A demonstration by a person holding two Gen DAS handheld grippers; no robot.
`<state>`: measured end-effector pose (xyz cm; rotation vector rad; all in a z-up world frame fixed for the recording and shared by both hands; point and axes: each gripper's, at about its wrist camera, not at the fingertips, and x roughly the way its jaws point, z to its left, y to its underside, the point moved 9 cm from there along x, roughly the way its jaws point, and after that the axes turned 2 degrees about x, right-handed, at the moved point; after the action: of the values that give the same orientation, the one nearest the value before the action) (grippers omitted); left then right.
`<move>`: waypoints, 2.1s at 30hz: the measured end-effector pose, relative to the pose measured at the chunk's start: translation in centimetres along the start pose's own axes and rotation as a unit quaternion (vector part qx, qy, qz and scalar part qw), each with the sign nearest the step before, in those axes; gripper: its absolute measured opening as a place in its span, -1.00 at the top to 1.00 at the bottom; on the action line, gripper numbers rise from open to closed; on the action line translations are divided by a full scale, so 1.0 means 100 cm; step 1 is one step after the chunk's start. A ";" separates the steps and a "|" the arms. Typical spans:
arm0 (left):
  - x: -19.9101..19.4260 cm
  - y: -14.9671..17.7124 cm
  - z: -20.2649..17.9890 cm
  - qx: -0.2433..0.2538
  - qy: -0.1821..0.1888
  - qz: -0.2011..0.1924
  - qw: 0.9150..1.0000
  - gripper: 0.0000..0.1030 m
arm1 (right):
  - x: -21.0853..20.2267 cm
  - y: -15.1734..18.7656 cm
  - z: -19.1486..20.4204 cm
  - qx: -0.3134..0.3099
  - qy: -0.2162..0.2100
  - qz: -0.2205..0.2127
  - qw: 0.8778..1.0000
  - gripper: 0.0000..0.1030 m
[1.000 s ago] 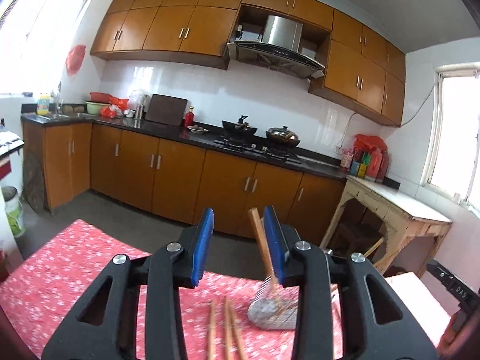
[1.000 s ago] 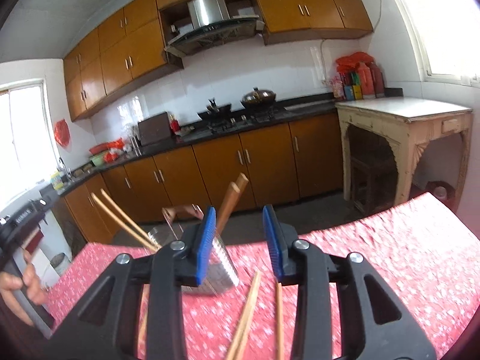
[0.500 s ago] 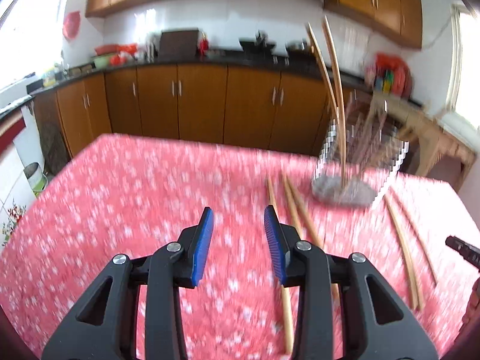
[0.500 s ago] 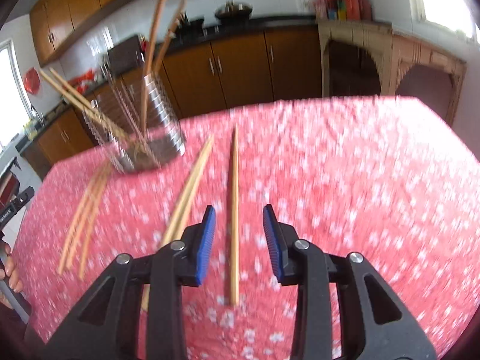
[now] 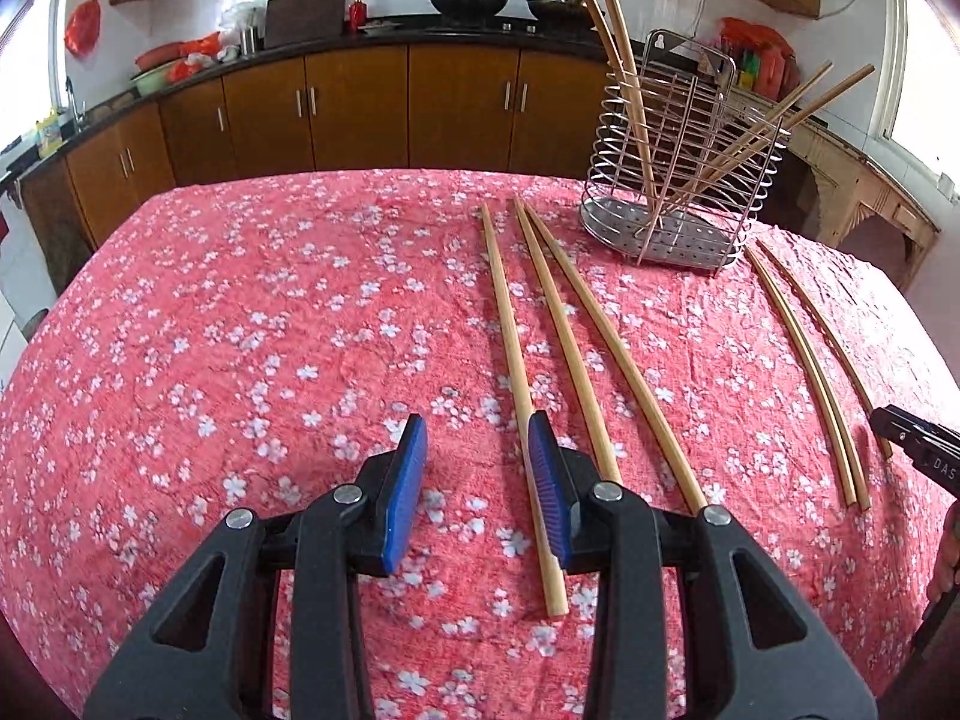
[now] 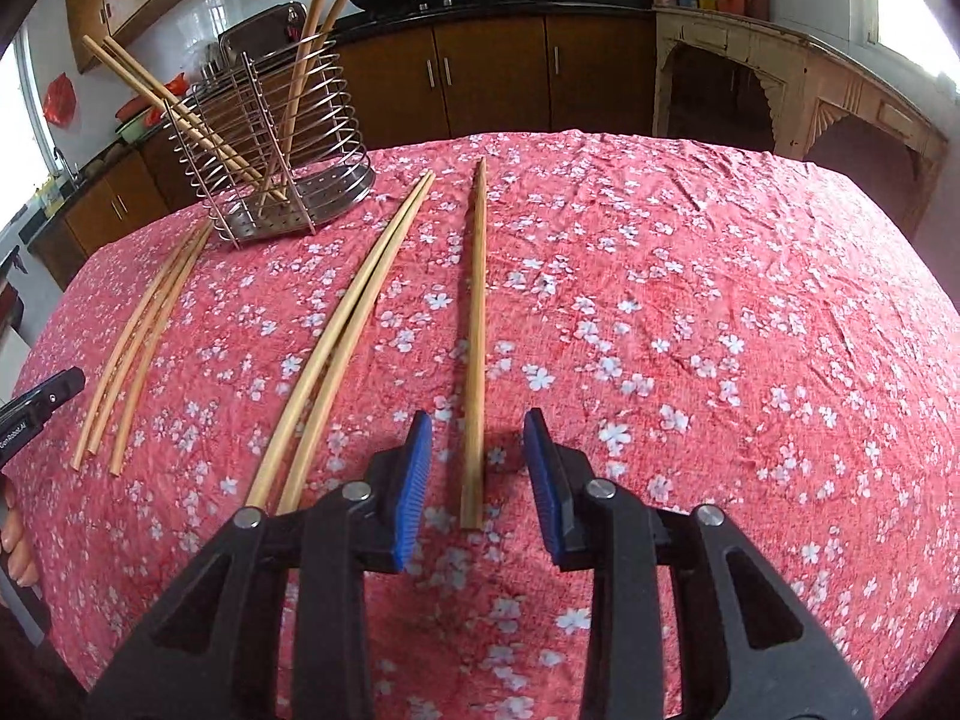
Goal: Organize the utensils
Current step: 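Close the right gripper on a loose chopstick while the left gripper grasps another, then lift the right gripper's chopstick toward the wire holder while the left gripper carries its chopstick there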
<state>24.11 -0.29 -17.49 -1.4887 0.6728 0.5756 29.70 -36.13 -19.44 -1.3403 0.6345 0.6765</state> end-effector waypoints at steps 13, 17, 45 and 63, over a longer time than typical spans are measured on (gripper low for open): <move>0.013 0.009 -0.014 0.010 0.003 0.037 0.999 0.30 | 0.001 0.000 -0.001 -0.003 0.007 0.000 1.000 0.47; 0.015 0.009 -0.015 0.010 -0.002 0.039 0.999 0.31 | 0.002 0.000 -0.002 -0.005 0.008 0.000 1.000 0.47; 0.030 -0.004 0.035 -0.001 -0.037 0.042 0.998 0.84 | 0.010 -0.009 -0.034 0.035 0.029 -0.005 0.999 0.84; -0.017 -0.012 0.033 0.025 -0.028 -0.015 0.999 0.86 | -0.047 -0.024 -0.038 0.017 0.038 -0.082 0.996 0.85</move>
<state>23.93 3.11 -15.56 -1.4290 0.6161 0.5730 28.28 -40.54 -14.85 -1.3750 0.5862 0.4812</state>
